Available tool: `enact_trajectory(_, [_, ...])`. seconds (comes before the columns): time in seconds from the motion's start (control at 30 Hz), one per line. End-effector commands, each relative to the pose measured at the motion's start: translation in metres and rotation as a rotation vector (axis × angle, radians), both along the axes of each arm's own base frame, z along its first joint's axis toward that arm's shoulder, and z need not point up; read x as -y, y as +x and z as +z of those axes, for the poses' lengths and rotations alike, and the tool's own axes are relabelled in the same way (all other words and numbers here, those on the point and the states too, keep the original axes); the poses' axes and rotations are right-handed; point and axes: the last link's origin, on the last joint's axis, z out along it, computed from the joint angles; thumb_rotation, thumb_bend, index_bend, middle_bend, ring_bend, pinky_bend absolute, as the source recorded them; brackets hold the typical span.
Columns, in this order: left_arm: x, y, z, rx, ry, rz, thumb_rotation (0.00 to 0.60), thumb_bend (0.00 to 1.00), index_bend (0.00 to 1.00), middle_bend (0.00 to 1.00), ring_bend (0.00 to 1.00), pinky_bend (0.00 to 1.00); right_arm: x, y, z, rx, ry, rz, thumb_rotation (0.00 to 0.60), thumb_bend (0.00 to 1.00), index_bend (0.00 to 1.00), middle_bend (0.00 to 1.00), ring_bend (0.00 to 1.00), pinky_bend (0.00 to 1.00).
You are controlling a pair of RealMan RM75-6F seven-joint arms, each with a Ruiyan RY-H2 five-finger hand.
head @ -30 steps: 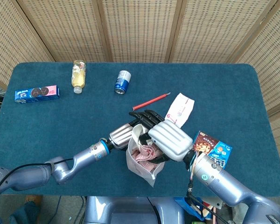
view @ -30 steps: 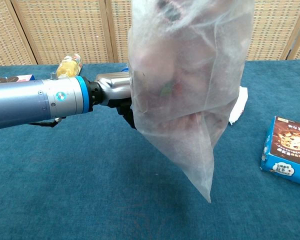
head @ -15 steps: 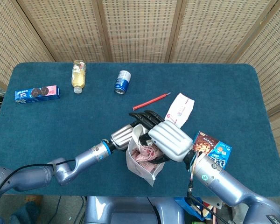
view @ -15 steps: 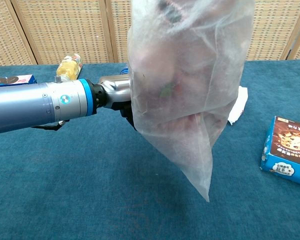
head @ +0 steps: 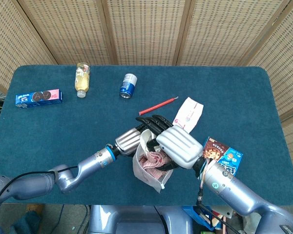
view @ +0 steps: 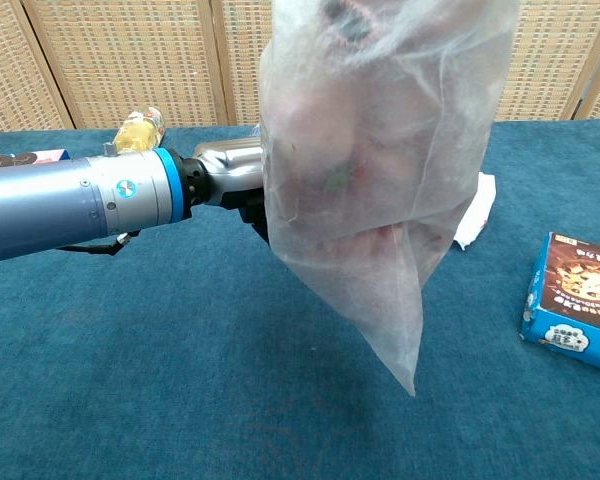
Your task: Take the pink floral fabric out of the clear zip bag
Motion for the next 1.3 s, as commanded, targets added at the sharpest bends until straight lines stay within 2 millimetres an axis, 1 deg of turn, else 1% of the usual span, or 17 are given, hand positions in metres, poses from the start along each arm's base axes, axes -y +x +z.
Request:
enact_trajectory(0.03, [0.0,0.0,0.0,0.003,0.002,0.001,0.6,0.48,0.44,0.0,0.0,0.0,0.0,0.0,0.0,0.0,0.0,0.0,0.6,0.66,0.81,0.0,0.0,0.0])
enact_trajectory(0.2, [0.0,0.0,0.002,0.006,0.006,0.001,0.6,0.48,0.52,0.0,0.0,0.0,0.0,-0.001,0.0,-0.003,0.0,-0.004,0.6,0.66,0.81,0.0,0.0,0.0])
enact_trajectory(0.37, [-0.001,0.0,0.002,0.001,0.011,0.003,0.6,0.49,0.56,0.0,0.0,0.0,0.0,-0.002,-0.001,-0.004,0.001,-0.007,0.6,0.66,0.81,0.0,0.0,0.0])
enact_trajectory(0.73, [-0.002,-0.002,0.002,0.003,0.016,0.012,0.6,0.5,0.73,0.0,0.0,0.0,0.0,-0.003,-0.003,-0.008,0.001,-0.014,0.6,0.66,0.81,0.0,0.0,0.0])
enact_trajectory(0.87, [-0.005,-0.007,0.005,0.009,0.025,0.029,0.6,0.5,0.76,0.0,0.0,0.0,0.001,-0.006,-0.002,-0.01,-0.009,-0.024,0.6,0.66,0.81,0.0,0.0,0.0])
enact_trajectory(1.0, [-0.009,-0.014,0.01,0.006,0.035,0.046,0.6,0.51,0.77,0.0,0.0,0.0,0.003,-0.01,-0.001,-0.009,-0.018,-0.048,0.6,0.66,0.81,0.0,0.0,0.0])
enact_trajectory(1.3, [-0.022,-0.043,0.031,-0.007,0.078,0.109,0.6,0.51,0.78,0.0,0.0,0.0,0.012,-0.021,0.001,0.001,-0.038,-0.089,0.6,0.66,0.81,0.0,0.0,0.0])
